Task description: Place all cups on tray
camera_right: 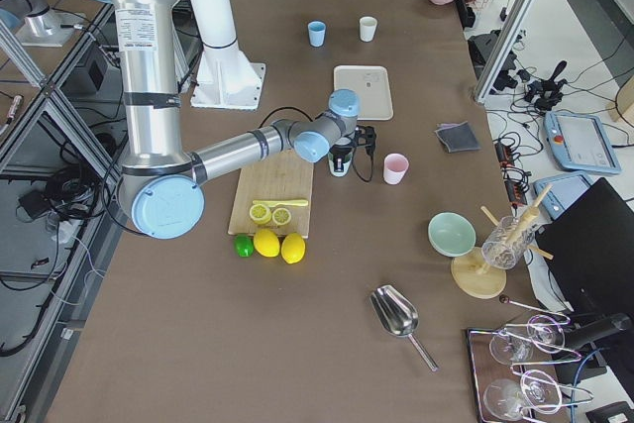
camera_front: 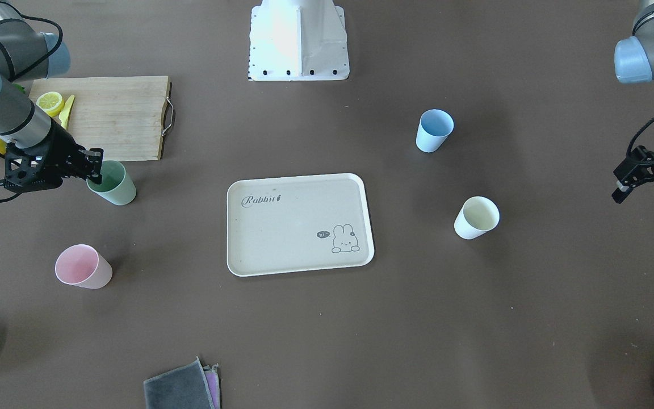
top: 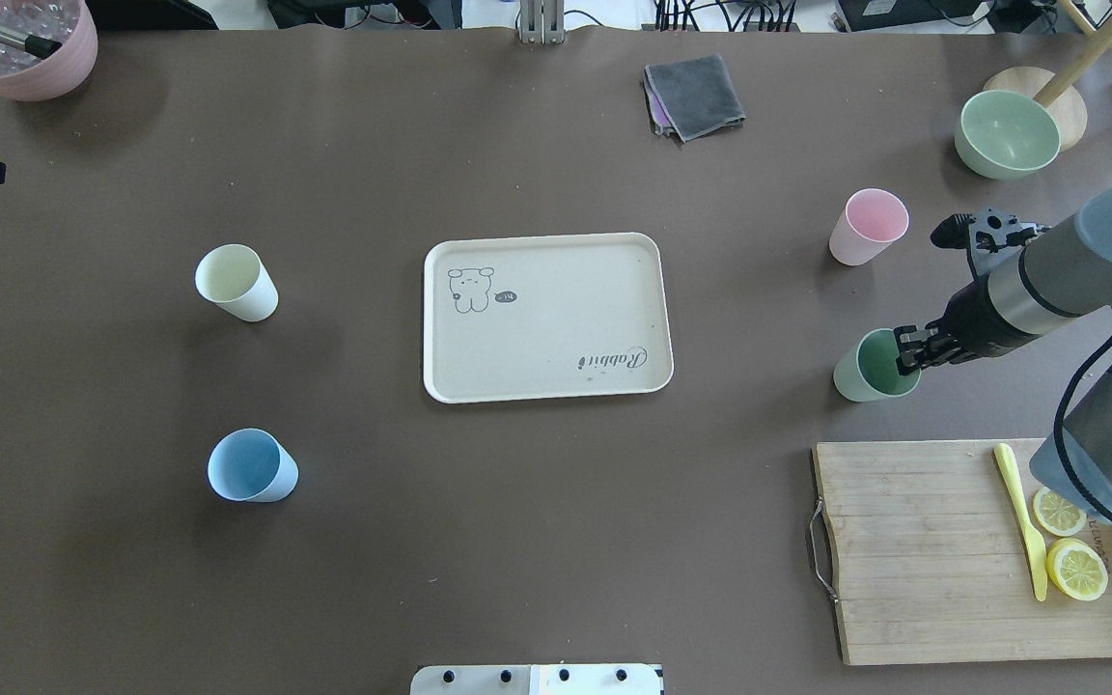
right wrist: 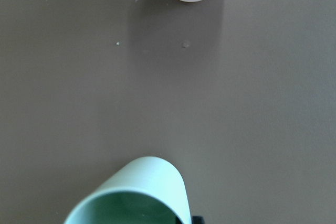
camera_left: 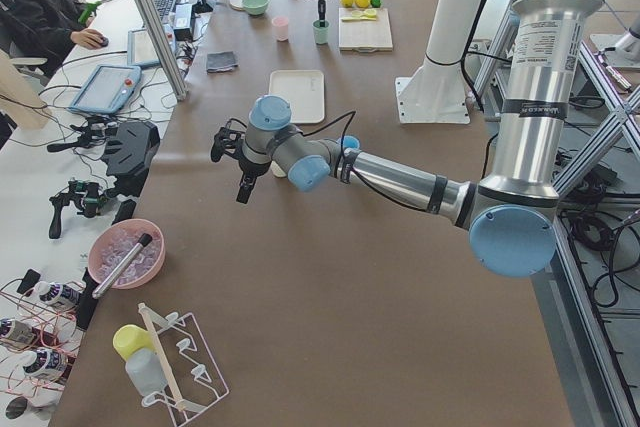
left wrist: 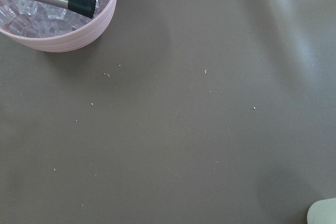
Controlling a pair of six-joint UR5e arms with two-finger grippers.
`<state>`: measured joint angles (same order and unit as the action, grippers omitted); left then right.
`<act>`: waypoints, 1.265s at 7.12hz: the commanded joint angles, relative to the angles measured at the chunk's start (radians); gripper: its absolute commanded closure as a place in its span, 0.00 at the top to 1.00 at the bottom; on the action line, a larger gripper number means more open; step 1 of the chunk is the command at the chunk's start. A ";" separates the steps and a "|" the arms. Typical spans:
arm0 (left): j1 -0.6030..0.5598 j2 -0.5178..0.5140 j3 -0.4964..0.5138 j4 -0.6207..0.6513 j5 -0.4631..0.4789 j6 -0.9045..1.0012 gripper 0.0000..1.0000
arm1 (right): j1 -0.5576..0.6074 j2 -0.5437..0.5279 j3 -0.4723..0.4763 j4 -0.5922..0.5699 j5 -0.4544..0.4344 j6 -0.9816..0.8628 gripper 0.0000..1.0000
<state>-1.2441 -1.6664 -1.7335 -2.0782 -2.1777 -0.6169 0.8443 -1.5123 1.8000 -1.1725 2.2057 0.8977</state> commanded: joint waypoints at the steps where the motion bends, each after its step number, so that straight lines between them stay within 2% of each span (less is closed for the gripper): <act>1: 0.000 -0.001 0.002 0.003 -0.001 0.000 0.98 | 0.056 0.039 0.013 -0.001 0.104 0.004 0.00; 3: 0.000 -0.001 0.005 0.003 -0.001 0.002 0.98 | 0.068 0.131 0.010 -0.047 0.123 0.051 0.00; 4: 0.000 -0.001 0.002 0.001 -0.001 0.000 0.98 | 0.059 0.218 0.012 -0.147 0.111 0.076 0.00; 6: 0.000 -0.003 0.000 -0.006 -0.001 0.000 0.98 | -0.009 0.410 -0.007 -0.360 0.022 0.099 0.00; 8: 0.002 -0.003 0.003 -0.008 -0.001 0.002 0.98 | -0.063 0.536 -0.109 -0.378 -0.020 0.153 0.00; 9: 0.002 -0.007 0.006 -0.006 -0.001 0.002 0.98 | -0.098 0.564 -0.146 -0.372 -0.041 0.170 0.00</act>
<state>-1.2427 -1.6703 -1.7298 -2.0855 -2.1783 -0.6153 0.7879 -1.0049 1.7091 -1.5417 2.1927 1.0386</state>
